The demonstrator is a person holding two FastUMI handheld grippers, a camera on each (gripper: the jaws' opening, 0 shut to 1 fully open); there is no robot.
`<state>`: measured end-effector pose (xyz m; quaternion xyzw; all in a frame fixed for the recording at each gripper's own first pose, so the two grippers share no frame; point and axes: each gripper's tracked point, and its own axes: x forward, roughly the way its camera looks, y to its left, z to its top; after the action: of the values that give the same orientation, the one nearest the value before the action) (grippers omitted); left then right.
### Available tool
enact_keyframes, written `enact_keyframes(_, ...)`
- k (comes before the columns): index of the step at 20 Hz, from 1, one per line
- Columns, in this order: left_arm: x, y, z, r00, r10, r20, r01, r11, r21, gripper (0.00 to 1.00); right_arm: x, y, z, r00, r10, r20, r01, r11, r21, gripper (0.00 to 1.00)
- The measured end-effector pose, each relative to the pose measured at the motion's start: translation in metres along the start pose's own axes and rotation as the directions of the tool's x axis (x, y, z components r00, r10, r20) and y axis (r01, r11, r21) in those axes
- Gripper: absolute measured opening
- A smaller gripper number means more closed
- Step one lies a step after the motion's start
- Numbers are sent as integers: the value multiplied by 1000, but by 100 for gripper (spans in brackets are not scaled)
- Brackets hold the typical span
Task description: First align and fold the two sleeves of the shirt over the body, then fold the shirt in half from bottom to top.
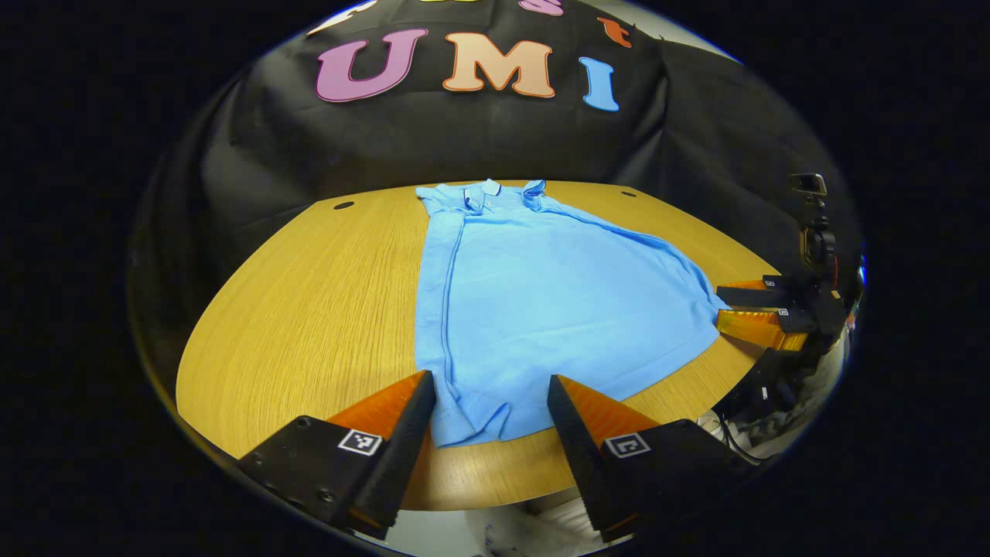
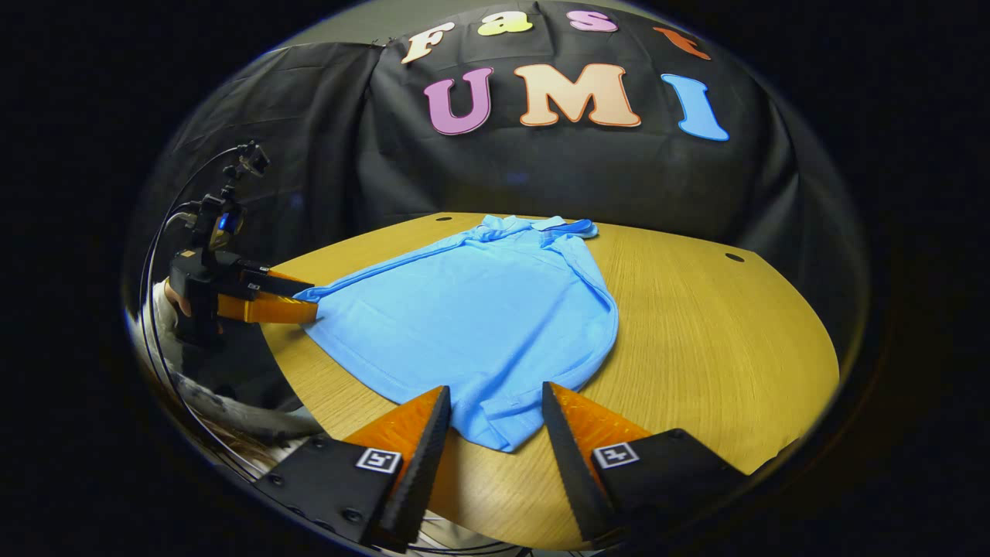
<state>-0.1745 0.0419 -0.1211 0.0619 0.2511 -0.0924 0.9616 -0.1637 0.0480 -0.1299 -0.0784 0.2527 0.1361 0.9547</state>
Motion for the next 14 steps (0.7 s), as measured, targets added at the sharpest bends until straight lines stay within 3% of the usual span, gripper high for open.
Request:
enact_keyframes(3, 2, -12, 0, 999, -36, 23, 35, 999, 11, 68, 0, 8, 0, 1000, 22, 2, -22, 1000, -19, 48)
enact_keyframes(4, 1, -15, -1, 999, -47, 26, 47, 999, 14, 48, 1, 13, 0, 999, 33, 4, -33, 999, -23, 43)
enact_keyframes(5, 1, -18, 0, 998, -56, 33, 56, 998, 14, 40, -1, 15, 0, 999, 32, 4, -32, 999, -30, 32)
enact_keyframes(6, 0, -17, 1, 998, -51, 33, 51, 999, 7, 25, 0, 14, 1, 1000, 26, 8, -26, 999, -46, 24)
enact_keyframes(8, 2, -18, 0, 998, -46, 44, 46, 999, 11, 19, -3, 15, 2, 1000, 17, 18, -16, 997, -72, 21)
enact_keyframes(9, 1, -19, -1, 998, -50, 47, 50, 999, 18, 19, -3, 16, 2, 1000, 13, 26, -11, 996, -87, 10)
enact_keyframes(10, 1, -23, 0, 997, -52, 57, 51, 999, 13, 19, -3, 16, 3, 1000, 7, 30, -4, 995, -98, 11)
enact_keyframes(12, 1, -22, 2, 997, -43, 63, 42, 999, 6, 5, -3, 17, 3, 999, -8, 36, 12, 993, -114, 10)
enact_keyframes(14, 1, -22, 1, 998, -30, 54, 30, 1000, 6, 3, -4, 15, 8, 999, -19, 46, 24, 993, -115, 10)
